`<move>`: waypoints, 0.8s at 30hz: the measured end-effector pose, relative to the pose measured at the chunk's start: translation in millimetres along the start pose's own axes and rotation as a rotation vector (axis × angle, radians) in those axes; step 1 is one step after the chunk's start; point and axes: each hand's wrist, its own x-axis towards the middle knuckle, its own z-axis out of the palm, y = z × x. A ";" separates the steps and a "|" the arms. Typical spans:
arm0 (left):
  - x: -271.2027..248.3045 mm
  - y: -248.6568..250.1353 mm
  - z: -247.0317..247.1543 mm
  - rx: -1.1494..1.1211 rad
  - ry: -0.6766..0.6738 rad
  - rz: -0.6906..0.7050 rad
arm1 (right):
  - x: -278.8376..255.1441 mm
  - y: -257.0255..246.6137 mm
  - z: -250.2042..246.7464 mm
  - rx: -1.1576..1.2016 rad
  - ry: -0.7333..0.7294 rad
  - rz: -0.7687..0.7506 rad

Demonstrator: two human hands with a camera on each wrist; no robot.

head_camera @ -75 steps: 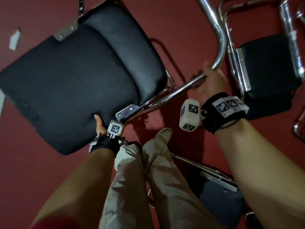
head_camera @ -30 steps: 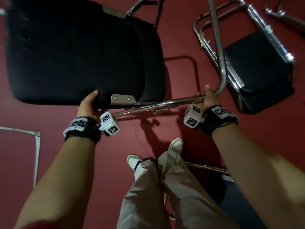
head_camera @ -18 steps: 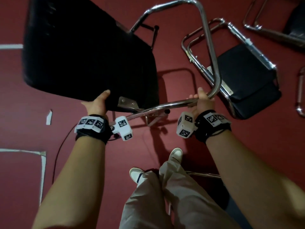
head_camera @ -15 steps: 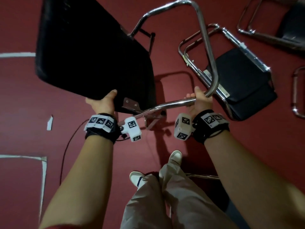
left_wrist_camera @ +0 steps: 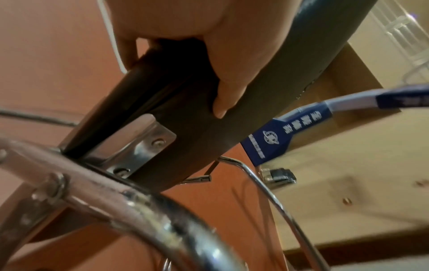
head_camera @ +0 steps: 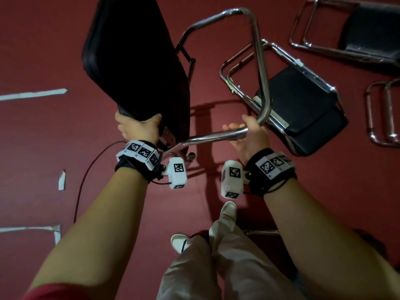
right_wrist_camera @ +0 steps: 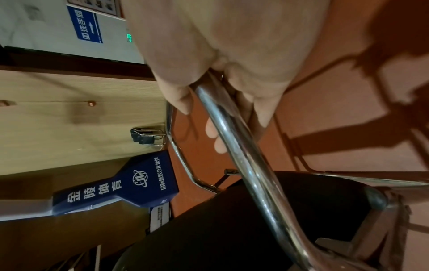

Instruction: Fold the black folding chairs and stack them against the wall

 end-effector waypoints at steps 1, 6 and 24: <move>1.9 0.1 -0.5 0.007 0.000 0.011 | -2.4 0.5 2.7 -0.007 -0.024 0.001; 8.7 3.1 -6.0 0.019 -0.010 0.052 | -13.0 -1.3 15.5 -0.082 -0.115 -0.002; 33.6 -7.8 -39.5 -0.038 -0.155 0.161 | -13.8 -26.2 47.2 -0.261 -0.306 -0.091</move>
